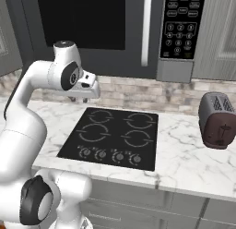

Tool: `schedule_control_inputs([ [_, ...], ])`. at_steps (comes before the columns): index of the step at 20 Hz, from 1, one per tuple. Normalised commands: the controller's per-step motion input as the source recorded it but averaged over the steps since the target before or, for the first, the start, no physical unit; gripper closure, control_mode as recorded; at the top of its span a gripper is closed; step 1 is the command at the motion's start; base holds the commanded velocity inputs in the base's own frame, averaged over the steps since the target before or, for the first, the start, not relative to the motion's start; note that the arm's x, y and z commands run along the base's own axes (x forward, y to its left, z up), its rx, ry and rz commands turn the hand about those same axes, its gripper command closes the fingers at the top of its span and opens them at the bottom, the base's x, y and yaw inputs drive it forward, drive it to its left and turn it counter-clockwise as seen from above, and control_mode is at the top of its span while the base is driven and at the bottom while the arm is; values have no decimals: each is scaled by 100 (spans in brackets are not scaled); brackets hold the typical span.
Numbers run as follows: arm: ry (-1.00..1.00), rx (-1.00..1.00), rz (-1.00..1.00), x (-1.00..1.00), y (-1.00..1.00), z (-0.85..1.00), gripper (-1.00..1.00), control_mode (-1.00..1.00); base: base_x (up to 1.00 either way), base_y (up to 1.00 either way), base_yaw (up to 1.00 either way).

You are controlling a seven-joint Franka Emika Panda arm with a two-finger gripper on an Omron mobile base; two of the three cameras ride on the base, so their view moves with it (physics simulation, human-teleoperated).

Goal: Close all open cabinet doors.

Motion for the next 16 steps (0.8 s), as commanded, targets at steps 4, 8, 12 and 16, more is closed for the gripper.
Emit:
schedule_control_inputs([
  [4,0,0,0,6,0,0,-100,-100,0,0,0],
  [8,-17,0,0,-61,20,-2,-100,-100,0,0,0],
  [12,-29,-3,2,-60,33,0,-100,-100,0,0,0],
  [16,-27,-4,3,-52,16,3,-100,-100,0,0,0],
])
